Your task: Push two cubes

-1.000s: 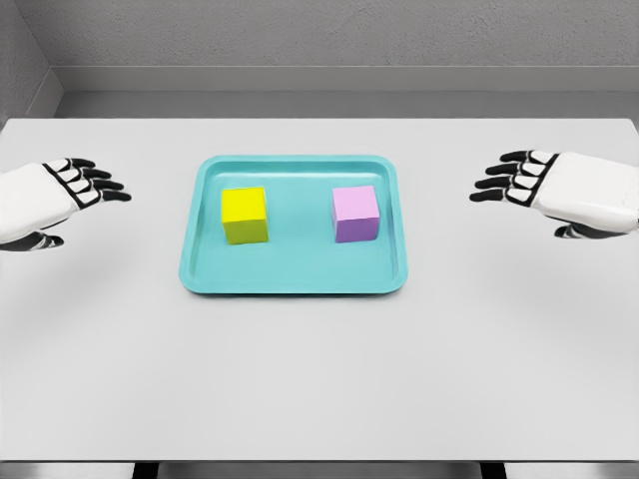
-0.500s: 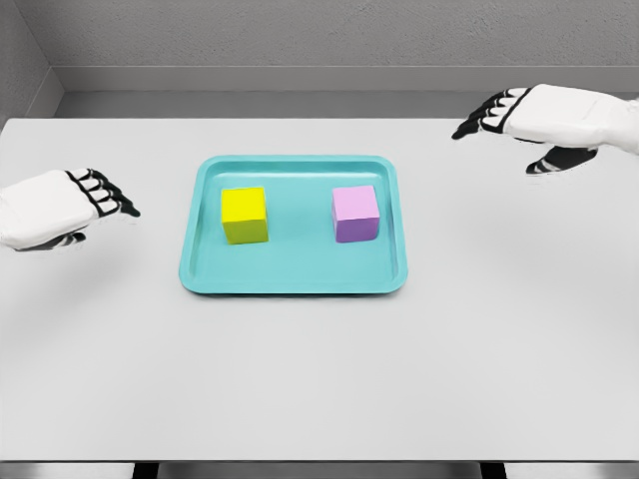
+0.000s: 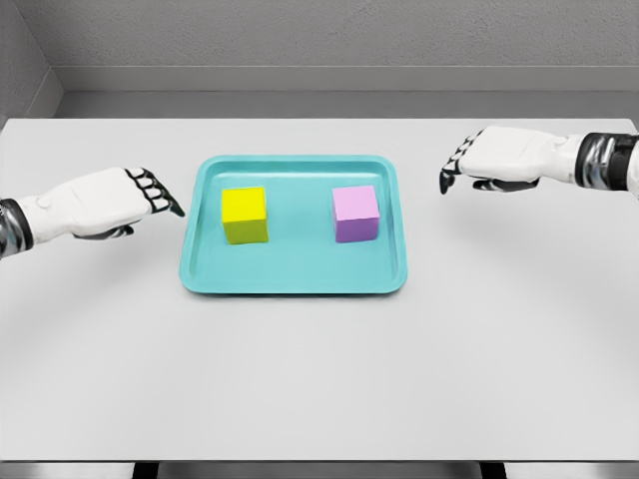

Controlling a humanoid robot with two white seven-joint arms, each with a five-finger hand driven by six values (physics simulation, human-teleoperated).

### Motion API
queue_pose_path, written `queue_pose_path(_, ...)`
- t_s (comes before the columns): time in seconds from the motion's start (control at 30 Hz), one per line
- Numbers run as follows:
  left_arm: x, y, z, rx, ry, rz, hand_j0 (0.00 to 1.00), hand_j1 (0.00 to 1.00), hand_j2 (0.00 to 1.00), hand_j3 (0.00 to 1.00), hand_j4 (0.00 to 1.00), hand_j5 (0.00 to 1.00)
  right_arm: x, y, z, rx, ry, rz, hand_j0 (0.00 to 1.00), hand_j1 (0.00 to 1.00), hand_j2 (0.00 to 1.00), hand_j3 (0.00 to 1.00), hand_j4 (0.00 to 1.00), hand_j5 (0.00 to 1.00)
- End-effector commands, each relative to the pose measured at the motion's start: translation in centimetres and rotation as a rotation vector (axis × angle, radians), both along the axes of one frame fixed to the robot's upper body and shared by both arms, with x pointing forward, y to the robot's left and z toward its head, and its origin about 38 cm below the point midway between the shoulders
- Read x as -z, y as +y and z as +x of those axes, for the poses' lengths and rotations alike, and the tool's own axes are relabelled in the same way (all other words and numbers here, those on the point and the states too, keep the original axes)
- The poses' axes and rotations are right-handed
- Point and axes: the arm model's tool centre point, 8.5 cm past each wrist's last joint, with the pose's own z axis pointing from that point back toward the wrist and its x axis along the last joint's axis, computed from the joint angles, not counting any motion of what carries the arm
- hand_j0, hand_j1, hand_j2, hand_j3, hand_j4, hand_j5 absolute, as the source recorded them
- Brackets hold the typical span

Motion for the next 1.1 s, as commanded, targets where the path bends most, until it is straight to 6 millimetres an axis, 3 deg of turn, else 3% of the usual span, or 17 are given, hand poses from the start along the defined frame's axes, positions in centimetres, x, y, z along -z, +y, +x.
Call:
queue_pose_path(0.0, 1.0, -0.3, -0.1, 0.006, 0.028, 0.003, 0.78, 0.78, 0.78, 0.78, 0.78, 0.78, 0.3, 1.3, 0.2, -0.018, -0.007, 0.002, 0.55, 0.55, 0.55, 0.55, 0.55, 0.55)
queue_pose_path(0.43, 0.8, -1.8, 0.9, 0.017, 0.049, 0.033, 0.79, 0.79, 0.79, 0.79, 0.79, 0.79, 3.1, 4.7, 0.9, -0.04, 0.038, 0.044, 0.55, 0.55, 0.55, 0.55, 0.55, 0.55)
queue_pose_path(0.73, 0.9, -1.8, 1.6, 0.003, 0.058, 0.031, 0.79, 0.79, 0.79, 0.79, 0.79, 0.79, 4.9, 5.3, 1.7, -0.014, 0.081, 0.053, 0.55, 0.55, 0.55, 0.55, 0.55, 0.55)
queue_pose_path(1.07, 1.3, -3.0, 2.2, 0.009, 0.068, 0.01, 0.8, 0.8, 0.8, 0.8, 0.8, 0.8, 5.0, 6.4, 1.9, -0.025, 0.078, 0.06, 0.55, 0.55, 0.55, 0.55, 0.55, 0.55)
